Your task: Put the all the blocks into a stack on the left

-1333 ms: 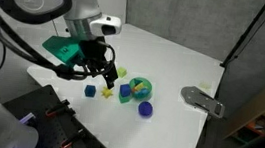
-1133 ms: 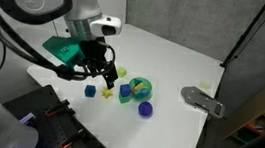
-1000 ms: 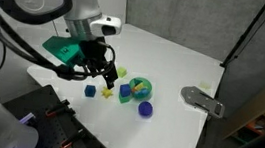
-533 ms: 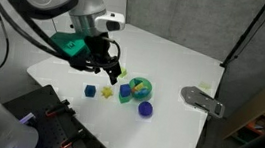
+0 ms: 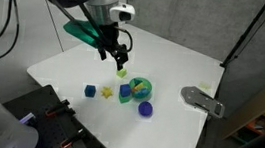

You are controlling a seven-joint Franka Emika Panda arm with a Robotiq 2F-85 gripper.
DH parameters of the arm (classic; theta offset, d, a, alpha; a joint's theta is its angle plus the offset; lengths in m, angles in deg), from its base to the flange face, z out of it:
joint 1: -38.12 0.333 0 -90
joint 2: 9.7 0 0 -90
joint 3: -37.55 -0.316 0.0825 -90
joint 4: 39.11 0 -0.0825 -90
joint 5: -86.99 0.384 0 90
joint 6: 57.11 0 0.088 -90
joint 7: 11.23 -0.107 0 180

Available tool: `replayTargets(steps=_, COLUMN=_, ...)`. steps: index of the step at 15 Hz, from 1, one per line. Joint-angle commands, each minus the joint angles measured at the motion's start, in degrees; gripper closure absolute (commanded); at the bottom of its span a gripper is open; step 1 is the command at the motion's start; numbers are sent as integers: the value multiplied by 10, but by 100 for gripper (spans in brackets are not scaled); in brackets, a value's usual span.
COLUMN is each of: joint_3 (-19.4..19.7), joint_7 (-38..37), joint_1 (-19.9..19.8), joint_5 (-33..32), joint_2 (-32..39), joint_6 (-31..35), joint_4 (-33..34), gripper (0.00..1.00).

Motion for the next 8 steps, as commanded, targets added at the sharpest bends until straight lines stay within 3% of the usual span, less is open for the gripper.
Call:
replayTargets(steps=1, joint_3=1, joint_7=4, joint_1=16, joint_5=46, joint_2=84, joint_6=-20, joint_4=72, gripper=0)
replayTargets(steps=8, joint_3=-9, joint_7=-4, joint_1=27, joint_5=124, joint_2=231, joint_6=-30, joint_4=175, gripper=0)
